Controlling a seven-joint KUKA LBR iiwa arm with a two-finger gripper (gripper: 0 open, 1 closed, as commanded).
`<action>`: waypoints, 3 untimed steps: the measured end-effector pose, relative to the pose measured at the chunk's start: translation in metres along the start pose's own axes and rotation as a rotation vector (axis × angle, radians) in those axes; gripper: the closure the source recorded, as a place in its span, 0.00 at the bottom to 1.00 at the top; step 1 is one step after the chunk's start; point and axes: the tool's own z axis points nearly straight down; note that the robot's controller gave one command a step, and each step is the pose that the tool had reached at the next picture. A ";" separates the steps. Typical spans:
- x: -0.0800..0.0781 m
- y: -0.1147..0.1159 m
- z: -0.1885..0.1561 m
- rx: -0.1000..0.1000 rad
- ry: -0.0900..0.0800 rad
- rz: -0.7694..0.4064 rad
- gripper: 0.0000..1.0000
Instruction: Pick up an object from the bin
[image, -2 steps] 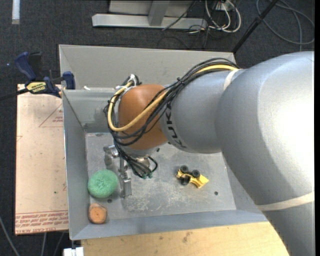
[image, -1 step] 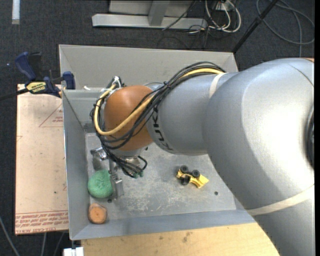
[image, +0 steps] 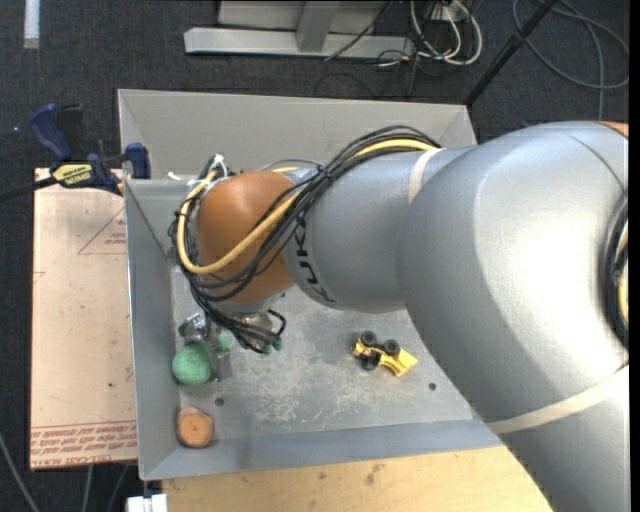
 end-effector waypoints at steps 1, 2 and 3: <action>0.000 0.000 0.000 0.000 0.000 0.000 1.00; -0.006 0.002 -0.115 0.000 0.000 -0.015 1.00; -0.006 0.002 -0.114 0.000 0.000 -0.015 1.00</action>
Offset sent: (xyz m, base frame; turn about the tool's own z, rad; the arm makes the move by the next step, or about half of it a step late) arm 0.0030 0.0035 0.1145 -0.0174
